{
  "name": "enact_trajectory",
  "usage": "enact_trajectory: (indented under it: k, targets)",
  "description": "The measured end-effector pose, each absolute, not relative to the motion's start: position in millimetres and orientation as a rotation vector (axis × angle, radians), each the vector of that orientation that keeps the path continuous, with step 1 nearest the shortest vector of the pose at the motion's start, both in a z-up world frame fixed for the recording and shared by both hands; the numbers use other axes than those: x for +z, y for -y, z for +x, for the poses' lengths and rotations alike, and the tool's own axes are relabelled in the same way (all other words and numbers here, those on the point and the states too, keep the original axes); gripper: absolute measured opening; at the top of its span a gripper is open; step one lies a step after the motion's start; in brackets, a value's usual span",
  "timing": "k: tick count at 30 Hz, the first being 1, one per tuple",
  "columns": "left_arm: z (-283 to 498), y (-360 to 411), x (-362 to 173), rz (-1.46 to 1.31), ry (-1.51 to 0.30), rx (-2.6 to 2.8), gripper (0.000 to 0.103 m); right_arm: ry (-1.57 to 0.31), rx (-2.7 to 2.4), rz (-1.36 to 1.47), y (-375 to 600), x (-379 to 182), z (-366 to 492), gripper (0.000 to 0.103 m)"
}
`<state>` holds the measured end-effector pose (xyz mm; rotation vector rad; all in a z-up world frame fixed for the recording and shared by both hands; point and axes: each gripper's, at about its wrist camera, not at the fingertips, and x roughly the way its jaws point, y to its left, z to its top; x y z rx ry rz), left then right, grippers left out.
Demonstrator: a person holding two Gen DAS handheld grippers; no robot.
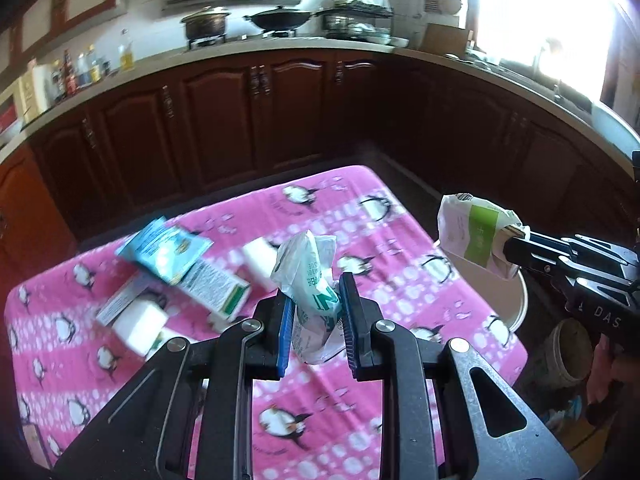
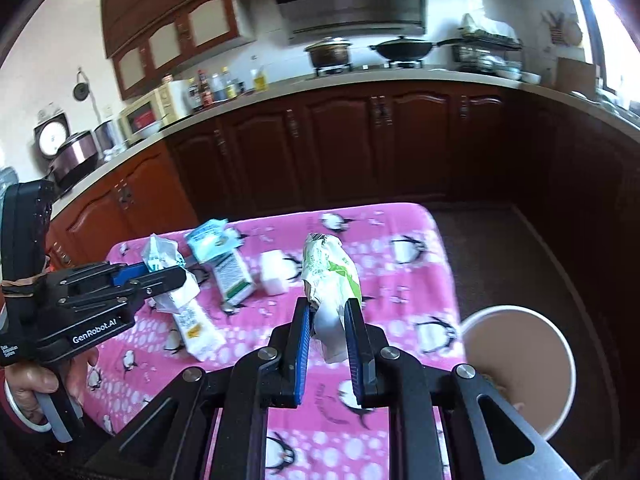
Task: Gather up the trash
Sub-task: 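Carry the wrapper with the left gripper while the right gripper carries the packet toward the bin, then open the right gripper over the bin while the left gripper releases the wrapper into it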
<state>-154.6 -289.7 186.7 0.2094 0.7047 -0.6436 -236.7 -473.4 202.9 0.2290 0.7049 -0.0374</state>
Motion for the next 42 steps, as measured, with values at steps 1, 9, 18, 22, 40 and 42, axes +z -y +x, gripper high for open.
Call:
enact_trajectory:
  k: [1, 9, 18, 22, 40, 42]
  targets:
    - [-155.5, 294.5, 187.3, 0.211, -0.703, -0.651, 0.019, -0.703, -0.053, 0.225, 477.9, 203.2, -240.6, 0.016]
    - [-162.4, 353.1, 186.0, 0.220, -0.719, -0.743, 0.019, -0.704, -0.169, 0.216, 519.8, 205.2, -272.1, 0.016]
    - [-166.2, 420.1, 167.2, 0.210, -0.801, -0.846, 0.019, -0.747, -0.289, 0.225, 565.1, 188.8, -299.0, 0.016]
    - [-163.5, 443.5, 156.3, 0.205, -0.841, -0.877, 0.019, -0.772, -0.331, 0.247, 583.5, 178.5, -306.8, 0.016]
    - [-154.4, 505.7, 125.8, 0.155, -0.974, -0.988, 0.019, -0.860, -0.410, 0.337, 630.6, 132.7, -320.7, 0.016]
    - [-154.3, 512.1, 122.5, 0.150, -0.983, -0.999, 0.019, -0.867, -0.415, 0.349, 635.4, 127.8, -320.2, 0.016]
